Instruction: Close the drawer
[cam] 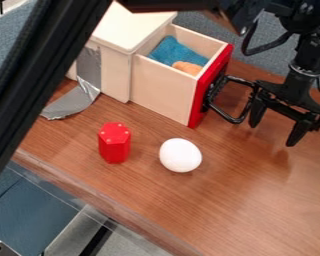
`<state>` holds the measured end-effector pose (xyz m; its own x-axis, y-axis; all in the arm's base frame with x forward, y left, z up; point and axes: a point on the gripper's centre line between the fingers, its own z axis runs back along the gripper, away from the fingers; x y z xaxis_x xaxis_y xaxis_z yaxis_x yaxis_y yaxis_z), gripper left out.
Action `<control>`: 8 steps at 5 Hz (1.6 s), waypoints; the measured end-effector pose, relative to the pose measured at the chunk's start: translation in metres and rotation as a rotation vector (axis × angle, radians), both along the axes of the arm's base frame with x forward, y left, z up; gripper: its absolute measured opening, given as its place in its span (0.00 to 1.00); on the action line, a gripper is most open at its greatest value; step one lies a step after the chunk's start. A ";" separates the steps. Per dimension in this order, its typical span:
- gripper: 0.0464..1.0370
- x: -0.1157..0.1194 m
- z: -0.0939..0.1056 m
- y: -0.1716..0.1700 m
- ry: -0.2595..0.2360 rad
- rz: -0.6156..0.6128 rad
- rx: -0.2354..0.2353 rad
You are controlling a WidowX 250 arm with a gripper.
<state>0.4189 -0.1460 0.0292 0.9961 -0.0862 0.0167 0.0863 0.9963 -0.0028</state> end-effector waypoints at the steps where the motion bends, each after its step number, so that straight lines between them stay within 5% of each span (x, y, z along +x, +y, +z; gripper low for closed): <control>1: 0.96 0.000 -0.002 0.001 -0.004 -0.006 -0.001; 8: 0.96 0.003 -0.012 0.057 0.031 0.085 0.007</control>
